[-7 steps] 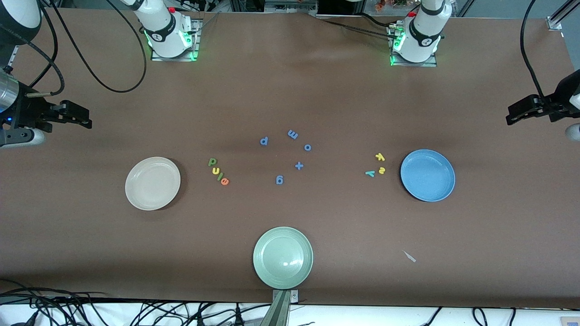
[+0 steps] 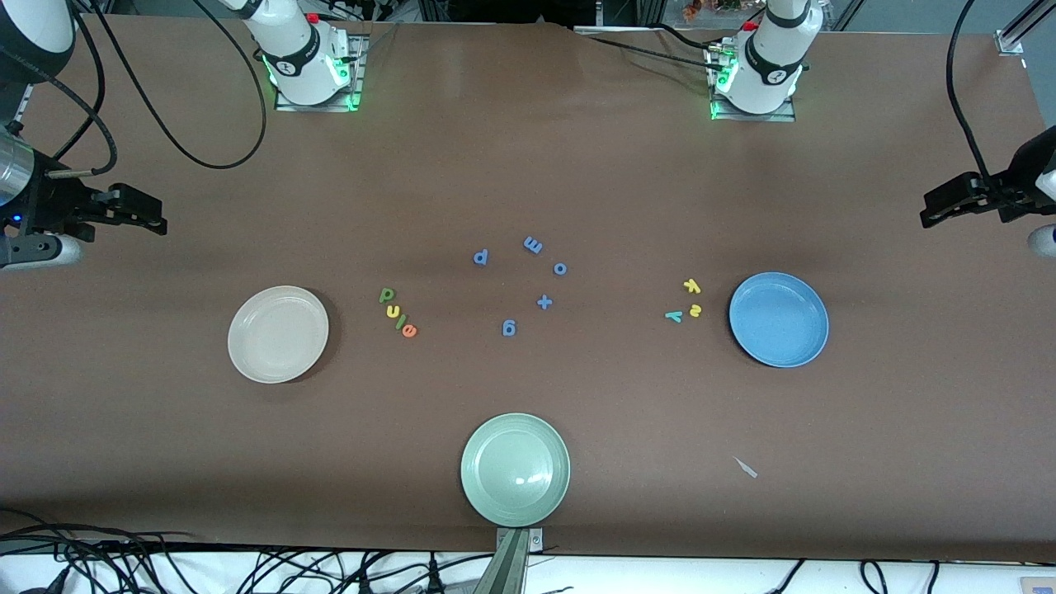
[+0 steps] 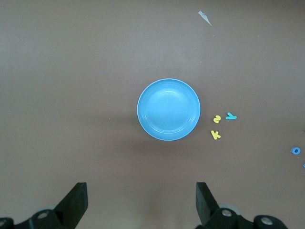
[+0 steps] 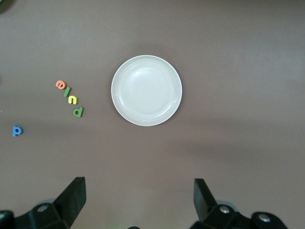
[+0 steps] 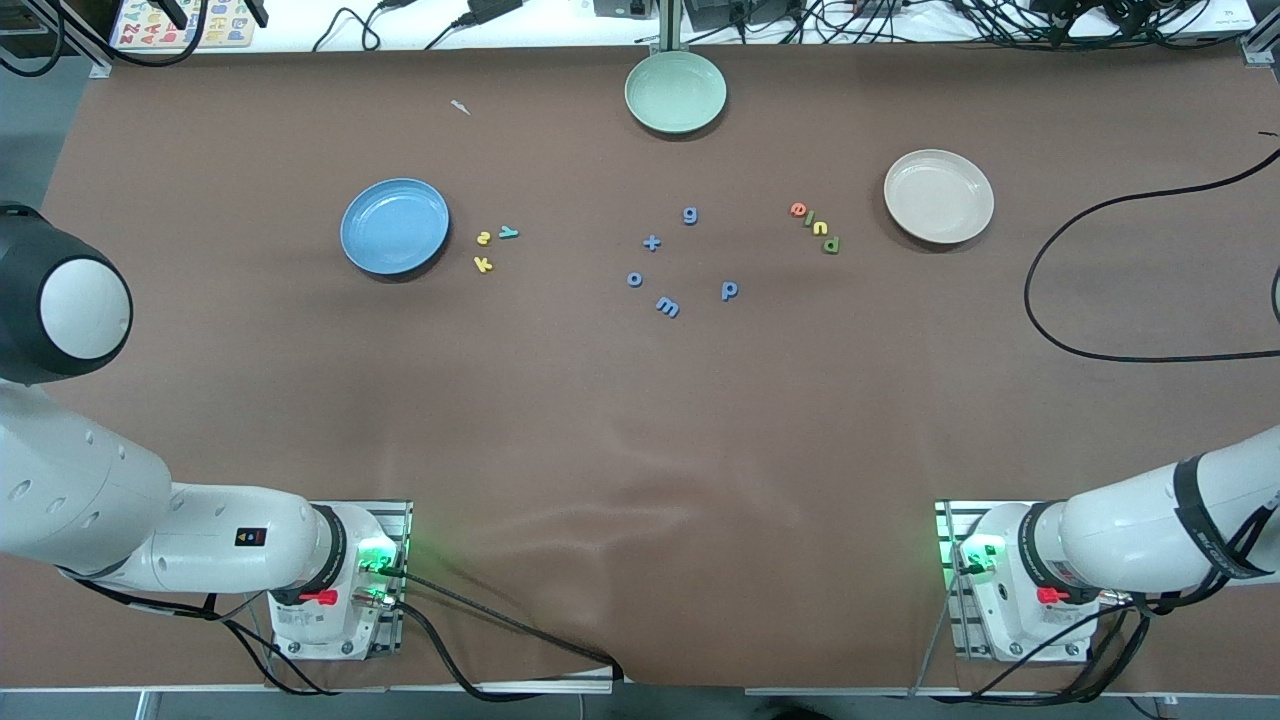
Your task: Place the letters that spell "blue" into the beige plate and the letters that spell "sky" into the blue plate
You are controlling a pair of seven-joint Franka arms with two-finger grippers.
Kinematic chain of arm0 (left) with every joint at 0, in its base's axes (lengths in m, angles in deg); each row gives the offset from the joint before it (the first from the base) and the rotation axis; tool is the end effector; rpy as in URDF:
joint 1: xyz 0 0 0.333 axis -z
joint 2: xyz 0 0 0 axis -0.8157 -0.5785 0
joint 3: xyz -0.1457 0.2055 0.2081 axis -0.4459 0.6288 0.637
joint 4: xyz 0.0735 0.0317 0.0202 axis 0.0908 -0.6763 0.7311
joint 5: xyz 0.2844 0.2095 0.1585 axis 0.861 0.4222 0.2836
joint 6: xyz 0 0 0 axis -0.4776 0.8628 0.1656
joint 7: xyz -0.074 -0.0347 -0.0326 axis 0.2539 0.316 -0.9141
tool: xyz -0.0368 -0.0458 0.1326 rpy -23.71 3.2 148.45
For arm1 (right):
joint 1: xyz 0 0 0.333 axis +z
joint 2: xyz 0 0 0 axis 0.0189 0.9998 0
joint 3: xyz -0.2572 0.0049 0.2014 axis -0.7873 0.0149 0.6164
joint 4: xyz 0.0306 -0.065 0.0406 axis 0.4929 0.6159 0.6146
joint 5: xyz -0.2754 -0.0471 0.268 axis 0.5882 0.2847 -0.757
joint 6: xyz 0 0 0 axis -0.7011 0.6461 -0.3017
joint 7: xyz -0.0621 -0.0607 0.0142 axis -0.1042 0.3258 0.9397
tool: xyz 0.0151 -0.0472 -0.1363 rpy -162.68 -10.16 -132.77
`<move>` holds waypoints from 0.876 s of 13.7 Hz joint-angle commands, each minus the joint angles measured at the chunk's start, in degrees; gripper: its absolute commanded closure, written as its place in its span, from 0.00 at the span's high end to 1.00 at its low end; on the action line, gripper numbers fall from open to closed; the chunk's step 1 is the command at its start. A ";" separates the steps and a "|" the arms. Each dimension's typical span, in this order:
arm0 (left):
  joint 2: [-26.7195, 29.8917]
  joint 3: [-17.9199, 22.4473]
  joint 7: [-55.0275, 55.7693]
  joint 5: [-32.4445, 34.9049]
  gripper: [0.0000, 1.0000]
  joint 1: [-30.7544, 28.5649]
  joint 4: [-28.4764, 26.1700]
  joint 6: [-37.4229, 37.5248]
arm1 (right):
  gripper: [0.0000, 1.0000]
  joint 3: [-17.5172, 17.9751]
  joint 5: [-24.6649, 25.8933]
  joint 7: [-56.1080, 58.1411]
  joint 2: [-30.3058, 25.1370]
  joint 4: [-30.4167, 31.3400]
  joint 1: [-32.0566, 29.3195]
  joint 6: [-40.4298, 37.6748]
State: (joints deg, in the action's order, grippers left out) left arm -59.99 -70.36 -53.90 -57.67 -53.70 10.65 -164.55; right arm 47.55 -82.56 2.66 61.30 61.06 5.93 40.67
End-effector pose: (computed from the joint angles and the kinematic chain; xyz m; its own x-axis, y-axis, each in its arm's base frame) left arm 0.5797 0.0063 0.6019 0.9925 0.0805 -0.0922 0.0767 -0.9961 -0.0439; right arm 0.5914 0.0146 0.5549 0.9896 0.1167 -0.0844 0.1170 -0.9931 -0.0012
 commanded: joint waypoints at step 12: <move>-0.98 0.17 0.22 -1.33 1.00 0.10 2.13 0.86 | 1.00 0.25 -0.58 0.98 1.98 0.17 -1.06 0.49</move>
State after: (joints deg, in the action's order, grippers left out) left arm -60.05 -70.40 -53.85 -57.69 -53.61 10.65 -164.55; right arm 47.55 -82.58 2.66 62.71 61.26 5.72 41.53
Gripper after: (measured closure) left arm 0.000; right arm 0.000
